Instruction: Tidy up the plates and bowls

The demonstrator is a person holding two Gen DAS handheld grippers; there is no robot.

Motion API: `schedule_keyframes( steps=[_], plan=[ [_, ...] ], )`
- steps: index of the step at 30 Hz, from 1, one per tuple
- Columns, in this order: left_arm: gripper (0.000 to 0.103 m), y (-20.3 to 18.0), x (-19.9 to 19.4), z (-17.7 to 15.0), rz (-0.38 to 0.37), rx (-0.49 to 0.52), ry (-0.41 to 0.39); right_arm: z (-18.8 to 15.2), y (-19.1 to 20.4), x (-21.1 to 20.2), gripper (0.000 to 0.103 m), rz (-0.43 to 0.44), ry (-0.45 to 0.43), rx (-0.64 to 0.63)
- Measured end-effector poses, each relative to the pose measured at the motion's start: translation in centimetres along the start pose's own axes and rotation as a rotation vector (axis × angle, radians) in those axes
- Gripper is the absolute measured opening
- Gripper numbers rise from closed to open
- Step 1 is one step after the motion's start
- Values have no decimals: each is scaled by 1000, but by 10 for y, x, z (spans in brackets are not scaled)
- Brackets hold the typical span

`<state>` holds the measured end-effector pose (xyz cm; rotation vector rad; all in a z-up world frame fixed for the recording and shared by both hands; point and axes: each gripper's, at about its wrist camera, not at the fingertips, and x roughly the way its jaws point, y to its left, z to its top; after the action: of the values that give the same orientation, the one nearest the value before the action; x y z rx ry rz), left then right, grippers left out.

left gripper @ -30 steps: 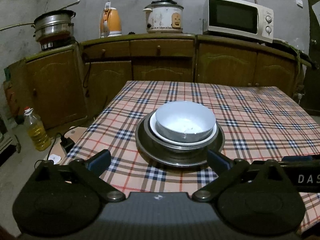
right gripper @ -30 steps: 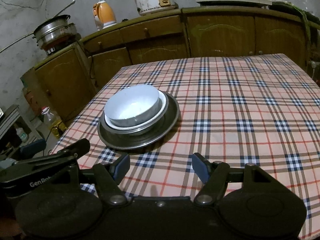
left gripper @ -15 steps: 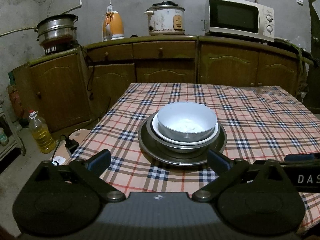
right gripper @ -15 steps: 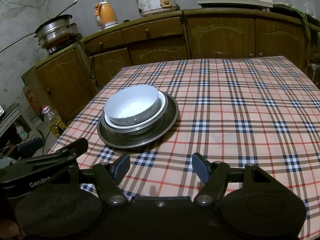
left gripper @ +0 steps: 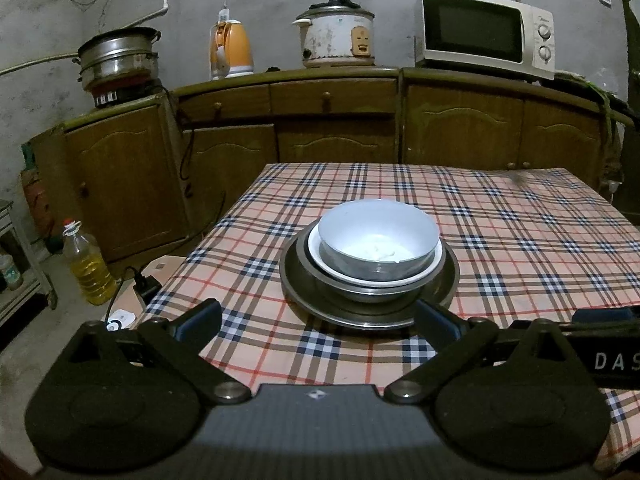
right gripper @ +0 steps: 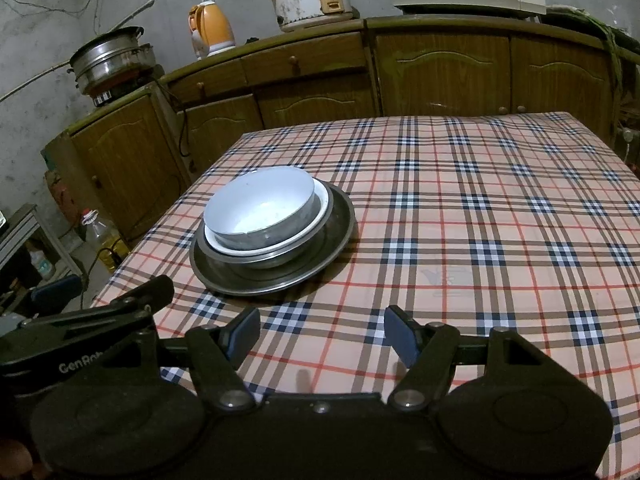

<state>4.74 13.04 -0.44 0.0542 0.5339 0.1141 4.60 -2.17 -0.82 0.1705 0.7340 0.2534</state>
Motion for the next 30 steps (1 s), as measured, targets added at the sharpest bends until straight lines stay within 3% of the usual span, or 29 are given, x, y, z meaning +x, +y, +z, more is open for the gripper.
schedule_keyframes(
  steps=[30],
  plan=[
    [103,-1,1,-1,-2,-9,-2,0,-1,1,81,-1,-2,0]
  ],
)
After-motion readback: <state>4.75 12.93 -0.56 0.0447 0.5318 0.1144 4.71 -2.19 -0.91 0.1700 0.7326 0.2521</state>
